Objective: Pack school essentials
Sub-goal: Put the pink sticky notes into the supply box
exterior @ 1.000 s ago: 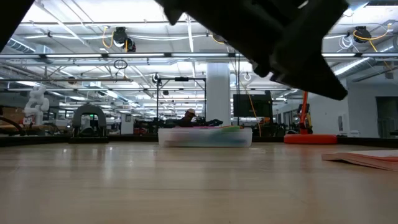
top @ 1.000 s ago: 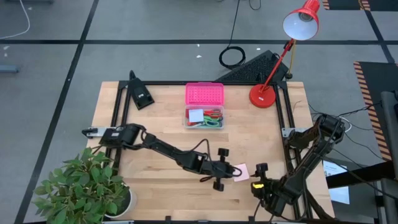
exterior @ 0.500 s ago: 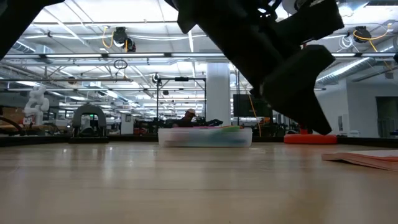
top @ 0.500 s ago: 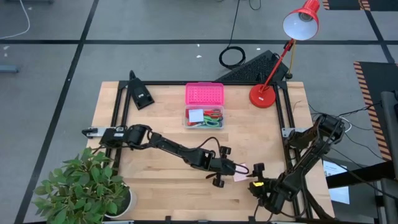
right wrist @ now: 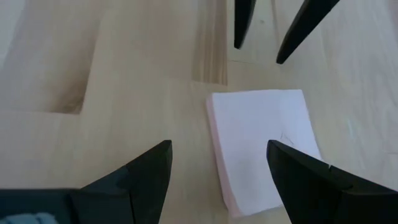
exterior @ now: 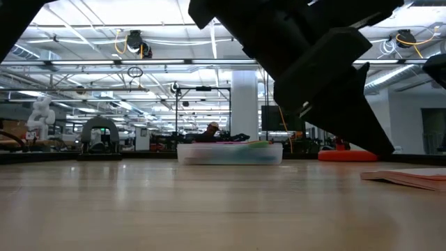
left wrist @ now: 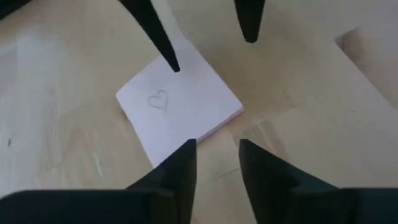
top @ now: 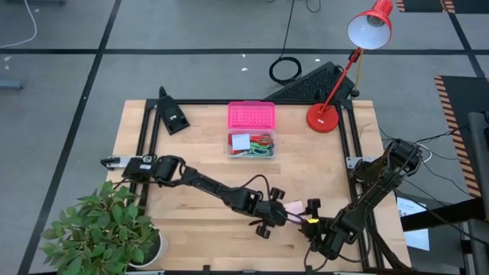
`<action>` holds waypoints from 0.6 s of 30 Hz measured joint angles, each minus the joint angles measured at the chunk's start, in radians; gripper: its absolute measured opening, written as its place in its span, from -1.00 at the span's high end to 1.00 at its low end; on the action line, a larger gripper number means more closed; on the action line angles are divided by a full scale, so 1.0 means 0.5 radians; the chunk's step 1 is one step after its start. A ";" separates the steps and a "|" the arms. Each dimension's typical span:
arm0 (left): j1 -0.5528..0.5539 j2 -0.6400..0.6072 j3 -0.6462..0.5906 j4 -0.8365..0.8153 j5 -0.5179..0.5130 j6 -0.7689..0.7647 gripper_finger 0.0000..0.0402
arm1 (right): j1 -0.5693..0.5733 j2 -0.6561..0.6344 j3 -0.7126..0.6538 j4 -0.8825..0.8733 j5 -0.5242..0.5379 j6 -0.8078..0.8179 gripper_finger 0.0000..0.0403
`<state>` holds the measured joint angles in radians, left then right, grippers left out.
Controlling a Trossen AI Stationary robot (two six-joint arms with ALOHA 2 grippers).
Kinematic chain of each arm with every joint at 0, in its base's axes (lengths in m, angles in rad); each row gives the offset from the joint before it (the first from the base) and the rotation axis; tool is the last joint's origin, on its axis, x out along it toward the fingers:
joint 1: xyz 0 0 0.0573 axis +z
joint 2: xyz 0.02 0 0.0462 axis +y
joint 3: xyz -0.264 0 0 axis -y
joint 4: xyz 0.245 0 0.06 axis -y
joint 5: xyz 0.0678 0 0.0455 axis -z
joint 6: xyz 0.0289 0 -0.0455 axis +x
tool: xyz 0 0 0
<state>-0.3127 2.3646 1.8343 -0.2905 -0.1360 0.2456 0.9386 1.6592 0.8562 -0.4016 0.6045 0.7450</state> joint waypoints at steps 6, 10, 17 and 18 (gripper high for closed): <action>-0.027 0.019 -0.001 -0.013 -0.156 0.089 0.26 | -0.003 0.000 0.000 0.018 -0.006 0.008 -0.27; -0.033 0.018 -0.001 -0.040 -0.230 0.129 0.27 | -0.003 -0.014 0.000 0.015 -0.015 0.108 -0.27; -0.042 0.016 -0.001 -0.044 -0.277 0.229 0.34 | -0.003 -0.175 0.000 -0.084 -0.013 0.314 -0.27; -0.045 0.016 -0.001 -0.043 -0.277 0.238 0.34 | -0.003 -0.199 0.000 -0.125 -0.013 0.359 -0.27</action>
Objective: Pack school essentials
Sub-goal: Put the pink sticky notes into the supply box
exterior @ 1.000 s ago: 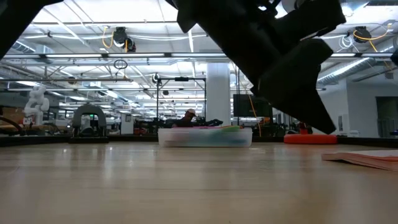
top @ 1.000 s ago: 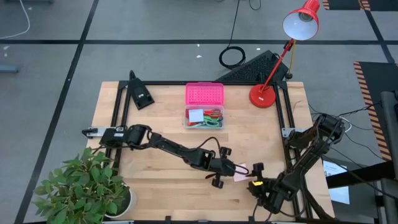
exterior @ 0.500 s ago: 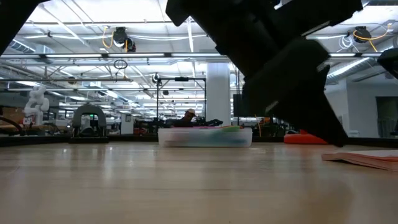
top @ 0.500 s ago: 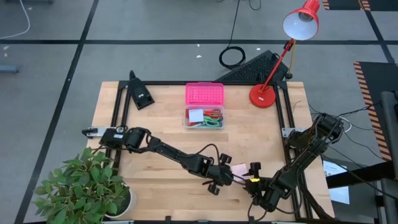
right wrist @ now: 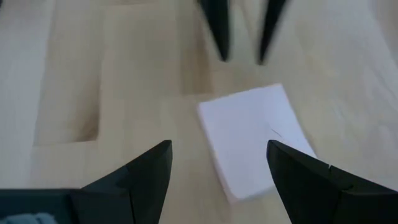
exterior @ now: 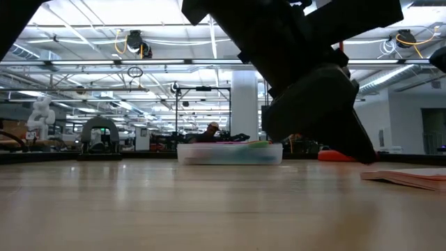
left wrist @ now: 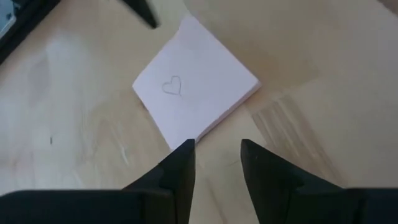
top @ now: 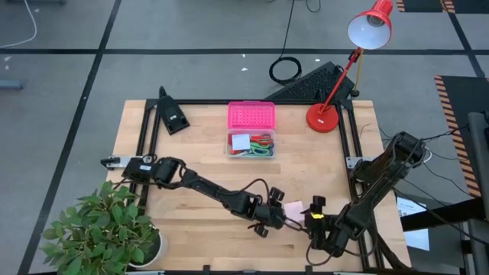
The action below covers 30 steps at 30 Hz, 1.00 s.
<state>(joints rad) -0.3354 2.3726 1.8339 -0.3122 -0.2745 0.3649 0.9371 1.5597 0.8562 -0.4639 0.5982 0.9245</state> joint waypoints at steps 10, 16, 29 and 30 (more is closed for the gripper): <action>-0.055 -0.001 0.000 0.066 0.004 0.053 0.34 | 0.001 -0.046 0.000 -0.413 0.001 0.480 -0.27; -0.078 -0.001 0.000 0.085 0.008 0.031 0.34 | 0.002 -0.046 0.000 -0.557 -0.001 0.565 -0.27; -0.060 -0.001 0.000 0.242 -0.014 -0.086 0.34 | -0.110 -0.055 -0.391 0.051 -0.182 0.508 -0.27; -0.051 -0.001 0.000 0.278 -0.014 -0.127 0.34 | -0.120 -0.055 -0.402 0.100 -0.186 0.475 -0.27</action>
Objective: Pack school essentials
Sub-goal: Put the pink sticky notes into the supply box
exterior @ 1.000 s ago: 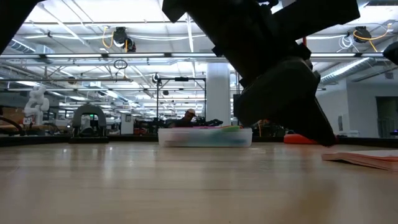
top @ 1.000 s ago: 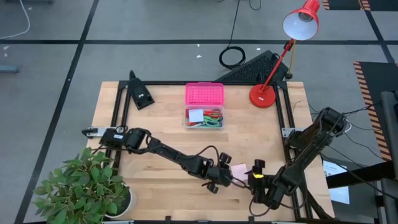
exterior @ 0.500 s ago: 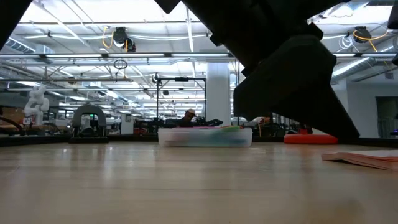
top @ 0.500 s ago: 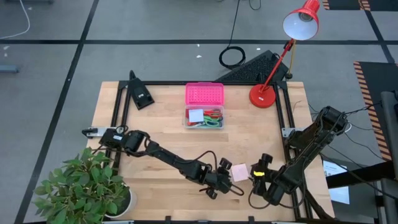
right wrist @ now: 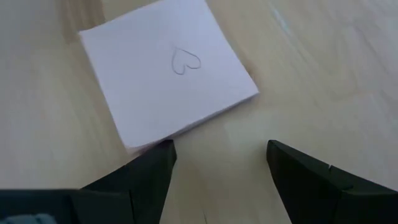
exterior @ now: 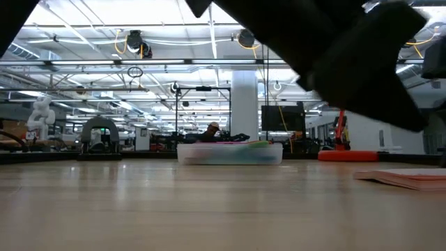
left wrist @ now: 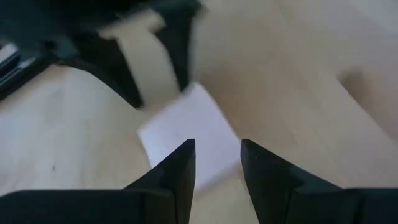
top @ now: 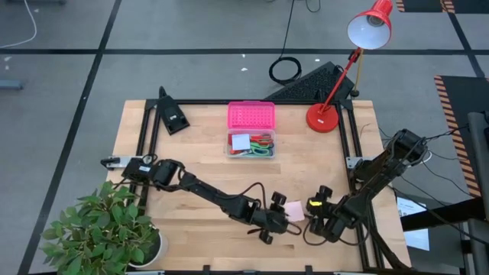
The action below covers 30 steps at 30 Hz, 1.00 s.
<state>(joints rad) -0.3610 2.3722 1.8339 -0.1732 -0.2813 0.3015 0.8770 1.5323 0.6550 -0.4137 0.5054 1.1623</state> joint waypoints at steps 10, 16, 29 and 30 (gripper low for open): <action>0.141 0.000 0.000 0.001 0.018 -0.429 0.35 | -0.047 0.011 -0.010 0.299 -0.019 -0.171 -0.27; 0.162 0.000 0.000 -0.159 0.057 -0.443 0.35 | -0.098 0.011 -0.010 0.579 -0.025 -0.363 -0.27; 0.111 -0.029 -0.002 -0.256 0.201 -0.389 0.35 | -0.115 -0.035 -0.007 0.733 -0.061 -0.509 -0.27; 0.098 -0.031 -0.002 -0.242 0.203 -0.387 0.35 | -0.116 -0.052 -0.007 0.729 -0.050 -0.507 -0.27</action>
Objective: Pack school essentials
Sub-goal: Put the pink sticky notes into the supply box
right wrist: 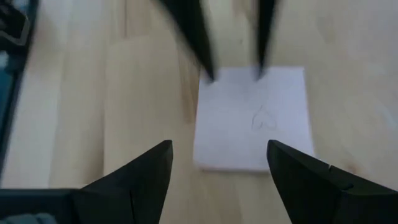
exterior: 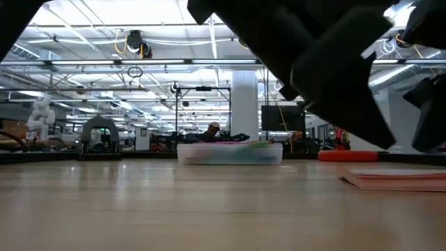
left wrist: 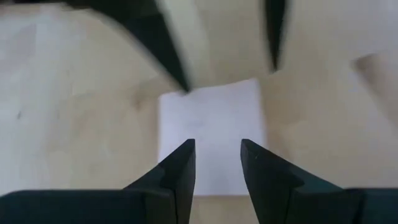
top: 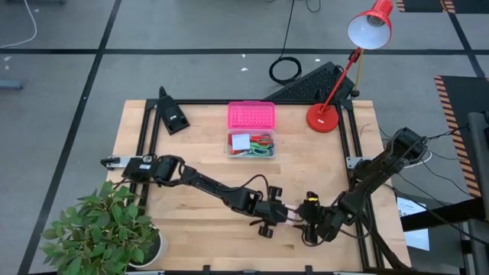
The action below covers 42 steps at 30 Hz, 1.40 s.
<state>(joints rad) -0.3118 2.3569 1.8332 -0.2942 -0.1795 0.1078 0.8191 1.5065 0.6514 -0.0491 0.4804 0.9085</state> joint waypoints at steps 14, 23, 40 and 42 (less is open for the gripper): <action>-0.047 0.029 0.002 -0.117 0.066 -0.013 0.35 | 0.040 -0.180 0.001 -0.316 0.255 0.036 -0.27; -0.005 0.028 0.002 -0.327 -0.126 0.053 0.35 | 0.002 -0.170 -0.038 -0.332 0.252 -0.077 -0.27; 0.039 -0.137 0.000 -0.583 -0.323 0.056 0.35 | 0.160 -0.159 -0.204 -0.048 0.187 -0.715 -0.17; 0.030 -0.186 0.000 -0.630 -0.286 0.027 0.35 | 0.190 -0.158 -0.209 -0.069 0.190 -0.670 -0.14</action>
<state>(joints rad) -0.2969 2.2640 1.8332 -0.6090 -0.3227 0.1215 0.9141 1.4273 0.5471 -0.0837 0.5755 0.5737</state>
